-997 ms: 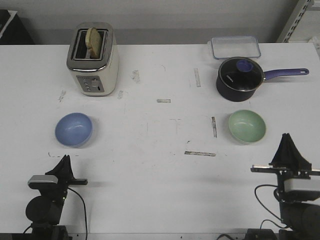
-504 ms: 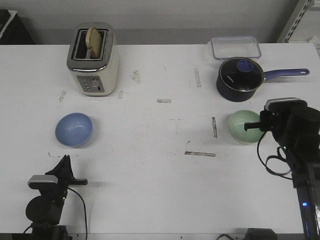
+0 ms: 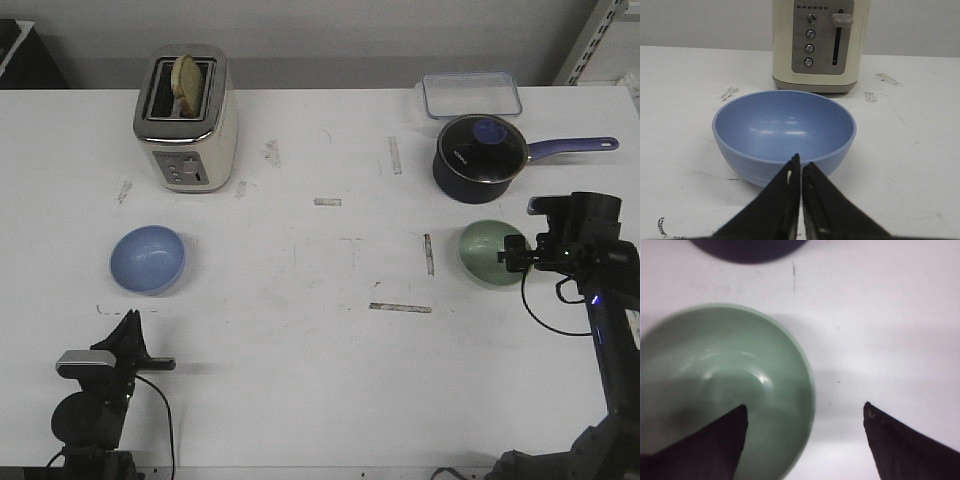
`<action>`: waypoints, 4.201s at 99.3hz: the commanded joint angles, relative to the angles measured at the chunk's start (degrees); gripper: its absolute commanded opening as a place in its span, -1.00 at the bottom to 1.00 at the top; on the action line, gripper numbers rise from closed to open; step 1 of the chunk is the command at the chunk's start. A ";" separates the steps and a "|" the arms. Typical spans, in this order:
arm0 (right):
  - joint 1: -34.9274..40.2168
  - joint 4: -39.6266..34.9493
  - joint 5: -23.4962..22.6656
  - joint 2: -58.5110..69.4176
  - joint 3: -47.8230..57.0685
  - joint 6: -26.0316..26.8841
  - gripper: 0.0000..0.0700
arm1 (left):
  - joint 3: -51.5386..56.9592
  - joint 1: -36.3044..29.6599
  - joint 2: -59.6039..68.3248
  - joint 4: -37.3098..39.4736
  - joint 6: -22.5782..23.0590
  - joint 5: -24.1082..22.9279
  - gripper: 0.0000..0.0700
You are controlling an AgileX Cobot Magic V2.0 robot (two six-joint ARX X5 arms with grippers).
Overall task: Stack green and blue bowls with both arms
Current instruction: 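Reach the right gripper down to the rim of the pale green bowl and grasp it, then lift the green bowl with the right gripper and set it at table center, then open the right gripper and retract it back to rest, then reach the left gripper to the blue bowl rim and grasp it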
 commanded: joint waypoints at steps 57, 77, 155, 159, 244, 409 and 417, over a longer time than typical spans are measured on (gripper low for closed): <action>-0.59 2.54 -1.11 7.34 0.94 -0.11 -1.00 | -1.22 0.11 -0.11 0.66 -0.04 0.07 -1.00; 1.03 1.64 -4.85 3.41 4.28 1.73 -1.00 | -1.22 0.11 -0.11 0.68 -0.04 0.07 -1.00; 49.57 1.51 -10.64 10.51 13.31 9.55 -1.00 | -1.22 0.11 -0.11 0.68 -0.04 0.07 -1.00; 50.45 1.51 -9.94 12.13 13.31 9.49 -1.00 | -1.22 0.11 -0.11 0.68 -0.04 0.07 -1.00; 50.66 -1.01 -5.49 11.41 17.03 9.84 0.42 | -1.22 0.11 -0.11 0.72 -0.02 0.07 -1.00; 21.16 21.62 6.47 -65.96 -40.33 12.17 -1.00 | 37.11 2.71 24.13 -2.38 0.79 -3.41 -1.00; 21.16 21.62 6.45 -65.96 -40.33 12.17 -1.00 | 44.76 4.79 31.63 -6.16 0.77 -2.56 -1.00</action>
